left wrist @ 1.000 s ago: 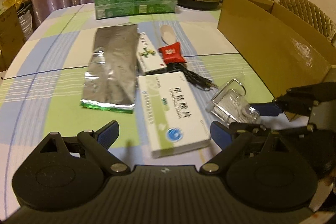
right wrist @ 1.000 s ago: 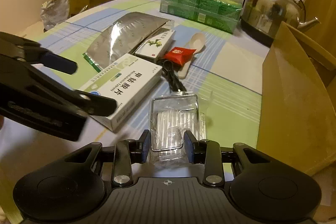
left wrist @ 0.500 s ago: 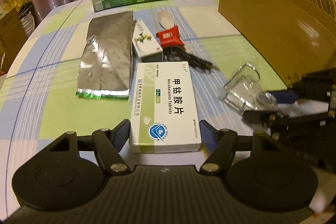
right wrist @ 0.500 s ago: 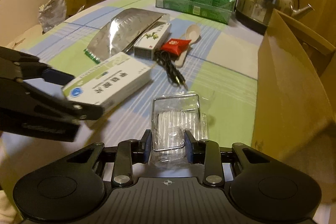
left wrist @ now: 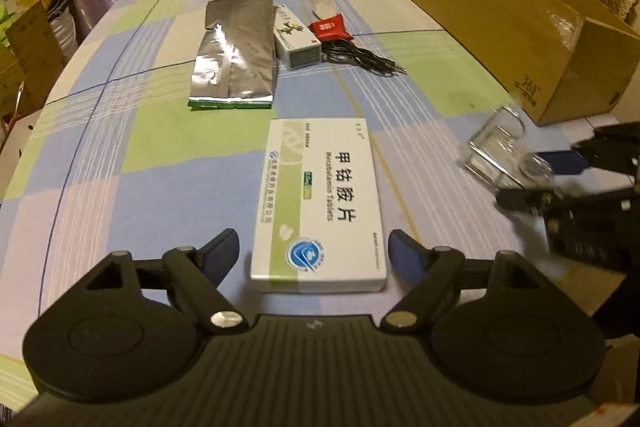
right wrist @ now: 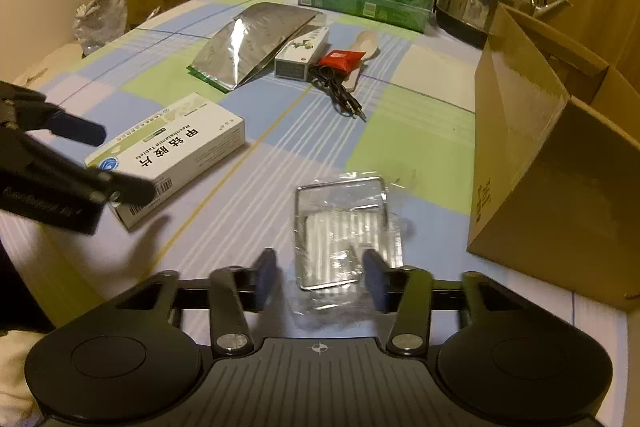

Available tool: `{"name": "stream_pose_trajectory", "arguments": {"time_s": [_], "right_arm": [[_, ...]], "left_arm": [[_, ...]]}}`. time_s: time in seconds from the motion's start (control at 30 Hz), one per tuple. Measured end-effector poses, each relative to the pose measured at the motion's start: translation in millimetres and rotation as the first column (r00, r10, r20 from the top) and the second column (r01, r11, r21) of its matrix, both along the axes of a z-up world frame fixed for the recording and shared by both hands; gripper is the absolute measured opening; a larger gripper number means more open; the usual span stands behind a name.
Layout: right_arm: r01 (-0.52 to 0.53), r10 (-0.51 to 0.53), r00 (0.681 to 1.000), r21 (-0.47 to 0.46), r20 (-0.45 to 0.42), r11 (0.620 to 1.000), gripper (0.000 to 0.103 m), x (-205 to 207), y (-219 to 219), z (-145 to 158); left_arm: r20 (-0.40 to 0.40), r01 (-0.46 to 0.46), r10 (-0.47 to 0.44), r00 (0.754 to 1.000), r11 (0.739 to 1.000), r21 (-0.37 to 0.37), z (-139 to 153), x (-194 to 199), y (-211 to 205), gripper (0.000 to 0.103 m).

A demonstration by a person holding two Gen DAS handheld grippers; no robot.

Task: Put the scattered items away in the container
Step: 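Grasp the soap holder with the right tool while the left tool grasps the white tablets box, then carry both items over the cardboard box and open the left tool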

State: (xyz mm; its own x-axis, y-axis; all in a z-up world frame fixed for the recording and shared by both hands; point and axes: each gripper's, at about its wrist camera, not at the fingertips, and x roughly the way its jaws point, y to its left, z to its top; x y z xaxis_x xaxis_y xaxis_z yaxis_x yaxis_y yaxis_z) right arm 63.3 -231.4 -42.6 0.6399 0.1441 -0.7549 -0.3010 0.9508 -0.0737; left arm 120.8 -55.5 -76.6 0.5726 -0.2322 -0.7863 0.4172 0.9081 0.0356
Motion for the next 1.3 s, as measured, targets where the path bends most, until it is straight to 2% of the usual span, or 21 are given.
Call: {"name": "stream_pose_trajectory", "arguments": {"time_s": [0.17, 0.4, 0.57, 0.63, 0.7, 0.77, 0.93, 1.3], "right_arm": [[-0.006, 0.007, 1.000, -0.028, 0.023, 1.000, 0.057, 0.9, 0.5, -3.0], [-0.016, 0.018, 0.999, -0.045, 0.050, 0.999, 0.061, 3.6, -5.8, -9.5], [-0.006, 0.007, 0.999, -0.017, 0.053, 1.000, 0.061, 7.4, -11.3, -10.3], [-0.010, 0.011, 0.998, -0.020, 0.054, 1.000, 0.061, 6.6, -11.6, -9.5], [-0.013, 0.014, 0.998, -0.029, 0.054, 0.999, 0.058, 5.5, -12.1, -9.5], [-0.010, 0.013, 0.998, -0.048, 0.065, 0.999, 0.044, 3.3, -12.1, -9.2], [-0.014, 0.018, 0.998, -0.061, 0.065, 0.998, 0.030, -0.5, -13.5, -8.1], [0.005, -0.002, 0.997, -0.038, 0.073, 0.999, 0.029, -14.0, -11.6, 5.8]], "left_arm": [[0.038, 0.017, -0.017, 0.999, 1.000, 0.009, 0.1, 11.8, -11.4, 0.078], [0.053, 0.050, -0.052, 0.997, 0.998, 0.046, -9.8, 24.5, -22.2, 0.078], [0.034, 0.042, -0.043, 0.998, 0.998, 0.038, -14.1, 26.8, -18.9, 0.069], [0.027, 0.041, -0.042, 0.999, 0.999, 0.032, -15.3, 27.0, -18.1, 0.068], [0.029, 0.041, -0.042, 0.999, 0.999, 0.030, -15.4, 26.8, -18.1, 0.068], [0.027, 0.038, -0.039, 0.999, 0.999, 0.027, -15.4, 27.1, -17.9, 0.068], [0.027, 0.040, -0.040, 0.999, 0.999, 0.026, -15.3, 25.9, -17.3, 0.067], [0.040, 0.036, -0.036, 0.999, 0.999, 0.019, -4.3, 12.9, -10.2, 0.067]]}}
